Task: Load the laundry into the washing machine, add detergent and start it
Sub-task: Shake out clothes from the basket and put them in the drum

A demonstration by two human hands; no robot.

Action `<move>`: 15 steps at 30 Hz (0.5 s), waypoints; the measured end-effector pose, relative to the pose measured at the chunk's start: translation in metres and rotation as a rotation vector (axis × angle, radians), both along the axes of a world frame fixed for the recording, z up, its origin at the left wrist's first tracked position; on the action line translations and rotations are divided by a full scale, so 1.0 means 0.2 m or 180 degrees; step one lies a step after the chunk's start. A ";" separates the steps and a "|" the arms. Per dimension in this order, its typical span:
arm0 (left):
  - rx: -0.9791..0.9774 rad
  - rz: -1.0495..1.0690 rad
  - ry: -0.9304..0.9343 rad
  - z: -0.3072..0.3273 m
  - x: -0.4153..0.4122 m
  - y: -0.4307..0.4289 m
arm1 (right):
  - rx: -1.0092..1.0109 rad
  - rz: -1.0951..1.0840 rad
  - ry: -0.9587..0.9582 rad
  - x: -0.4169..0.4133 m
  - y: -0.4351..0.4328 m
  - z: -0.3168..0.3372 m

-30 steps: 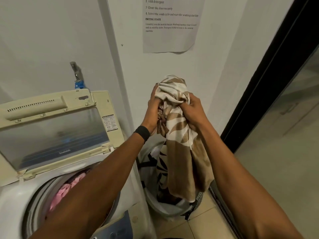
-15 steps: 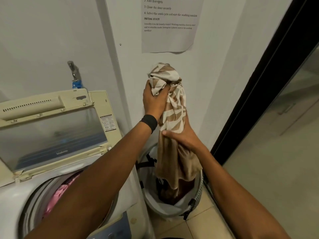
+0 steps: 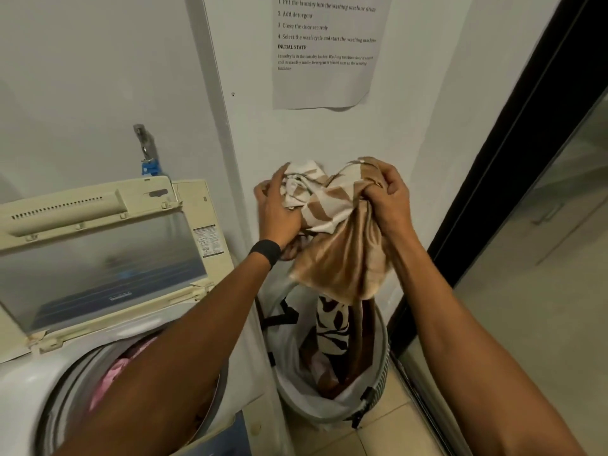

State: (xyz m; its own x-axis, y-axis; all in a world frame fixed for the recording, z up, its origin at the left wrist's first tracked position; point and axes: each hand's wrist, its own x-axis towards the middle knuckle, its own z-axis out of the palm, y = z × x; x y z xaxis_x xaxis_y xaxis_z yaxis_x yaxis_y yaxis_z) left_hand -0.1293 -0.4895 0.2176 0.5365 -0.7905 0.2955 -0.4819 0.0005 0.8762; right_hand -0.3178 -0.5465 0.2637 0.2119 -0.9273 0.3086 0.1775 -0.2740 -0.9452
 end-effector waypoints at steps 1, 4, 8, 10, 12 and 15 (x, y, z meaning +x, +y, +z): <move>0.0028 -0.0263 0.0247 0.02 -0.03 -0.01 | 0.0063 0.0001 -0.0107 0.05 0.01 -0.01; -0.0087 -0.0688 0.0991 0.07 -0.10 -0.04 | 0.0376 0.0040 -0.0242 0.15 0.01 -0.06; -0.0224 -0.0665 0.0970 0.03 -0.19 -0.02 | 0.0810 0.0490 -0.0551 0.20 -0.04 -0.10; -0.0363 -0.0505 0.1048 0.01 -0.19 -0.04 | 0.1099 0.0904 -0.0768 0.18 -0.05 -0.10; -0.0449 -0.0393 0.1070 0.02 -0.18 -0.05 | 0.1088 0.1084 -0.0764 0.14 -0.05 -0.09; -0.0480 -0.0211 0.1125 0.03 -0.16 -0.06 | 0.0569 0.0955 -0.0266 0.08 -0.05 -0.09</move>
